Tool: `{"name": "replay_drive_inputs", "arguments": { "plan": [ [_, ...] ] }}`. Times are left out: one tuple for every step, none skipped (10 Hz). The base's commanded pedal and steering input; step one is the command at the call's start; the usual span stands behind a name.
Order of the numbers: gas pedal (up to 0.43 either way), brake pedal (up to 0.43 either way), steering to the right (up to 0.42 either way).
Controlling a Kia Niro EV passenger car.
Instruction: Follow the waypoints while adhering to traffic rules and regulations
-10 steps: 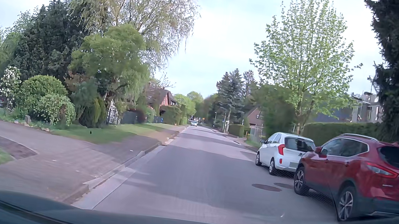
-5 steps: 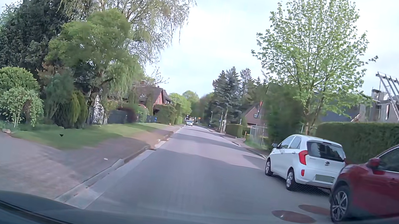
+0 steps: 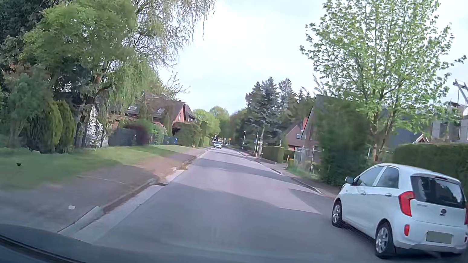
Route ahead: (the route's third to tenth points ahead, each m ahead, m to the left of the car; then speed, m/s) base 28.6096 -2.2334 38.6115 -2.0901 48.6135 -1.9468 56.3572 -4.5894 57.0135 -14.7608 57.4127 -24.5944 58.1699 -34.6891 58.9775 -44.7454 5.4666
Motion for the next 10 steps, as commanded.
{"name": "replay_drive_inputs", "arguments": {
  "plan": [
    [0.067, 0.000, 0.009],
    [0.067, 0.000, 0.009],
    [0.067, 0.000, 0.010],
    [0.067, 0.000, 0.009],
    [0.067, 0.000, 0.014],
    [0.067, 0.000, 0.026],
    [0.059, 0.000, 0.044],
    [0.028, 0.000, 0.055],
    [0.000, 0.000, 0.064],
    [0.000, 0.000, 0.070]
  ]
}}
